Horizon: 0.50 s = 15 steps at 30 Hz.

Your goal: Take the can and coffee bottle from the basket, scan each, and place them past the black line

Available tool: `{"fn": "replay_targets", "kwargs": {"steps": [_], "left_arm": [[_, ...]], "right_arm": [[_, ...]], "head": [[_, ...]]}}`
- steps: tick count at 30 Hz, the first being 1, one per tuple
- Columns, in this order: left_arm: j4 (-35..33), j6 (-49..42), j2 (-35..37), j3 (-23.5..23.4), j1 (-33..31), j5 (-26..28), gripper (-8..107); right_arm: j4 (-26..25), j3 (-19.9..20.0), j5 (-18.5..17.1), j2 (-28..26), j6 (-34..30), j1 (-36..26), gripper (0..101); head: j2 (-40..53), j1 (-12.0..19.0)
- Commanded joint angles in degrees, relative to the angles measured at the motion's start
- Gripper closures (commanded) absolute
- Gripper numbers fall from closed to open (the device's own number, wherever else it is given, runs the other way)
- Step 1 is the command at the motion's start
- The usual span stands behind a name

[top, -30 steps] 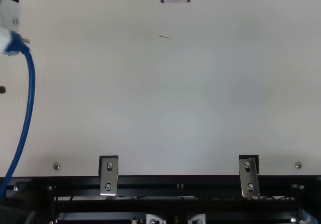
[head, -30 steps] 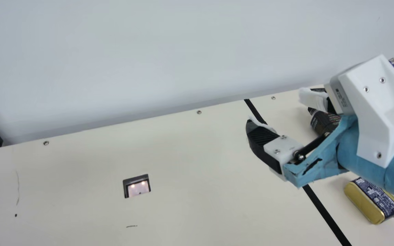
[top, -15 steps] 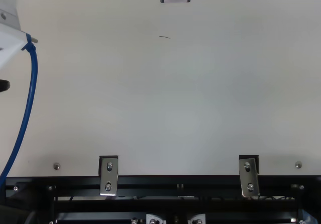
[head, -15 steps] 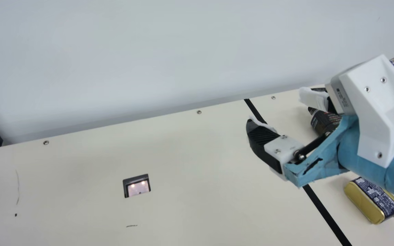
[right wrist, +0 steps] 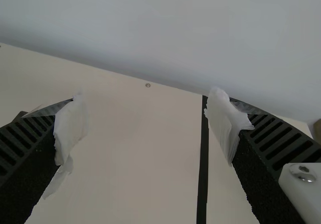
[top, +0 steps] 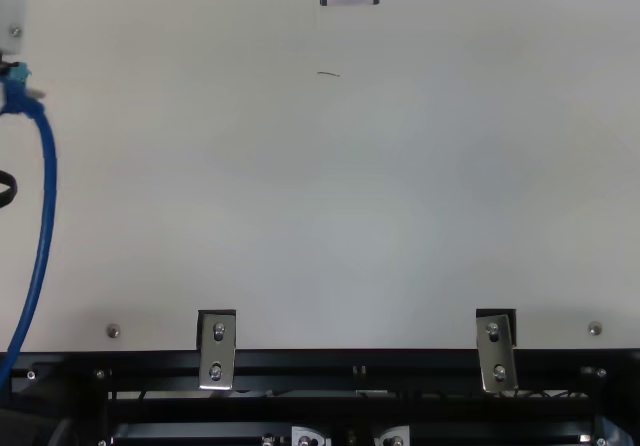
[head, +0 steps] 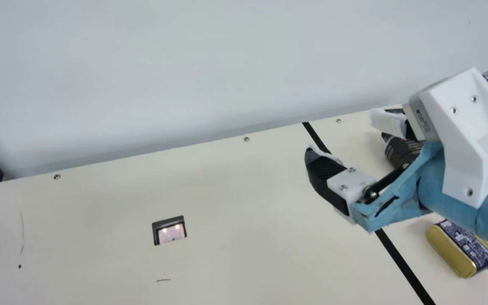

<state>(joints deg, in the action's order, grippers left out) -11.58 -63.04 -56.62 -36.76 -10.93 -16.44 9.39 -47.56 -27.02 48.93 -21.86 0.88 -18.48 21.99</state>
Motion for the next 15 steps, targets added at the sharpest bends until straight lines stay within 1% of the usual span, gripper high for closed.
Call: {"fn": "replay_targets", "kwargs": {"steps": [1,7,12,15], "left_arm": [[-0.3,5.6,0.9,1.3,0.3,-1.1,9],[-0.1,11.0,3.2,5.5,0.2,-2.4,9],[1.1,13.6,5.3,8.5,-0.4,-1.2,9],[2.5,15.0,6.3,9.6,-1.4,0.4,9]], "right_arm": [[0.0,0.0,0.0,0.0,0.0,0.0,0],[0.0,0.0,0.0,0.0,0.0,0.0,0],[0.0,0.0,0.0,0.0,0.0,0.0,0],[0.0,0.0,0.0,0.0,0.0,0.0,0]], "head": [[0.0,1.6],[0.0,1.6],[0.0,1.6],[0.0,1.6]]}}
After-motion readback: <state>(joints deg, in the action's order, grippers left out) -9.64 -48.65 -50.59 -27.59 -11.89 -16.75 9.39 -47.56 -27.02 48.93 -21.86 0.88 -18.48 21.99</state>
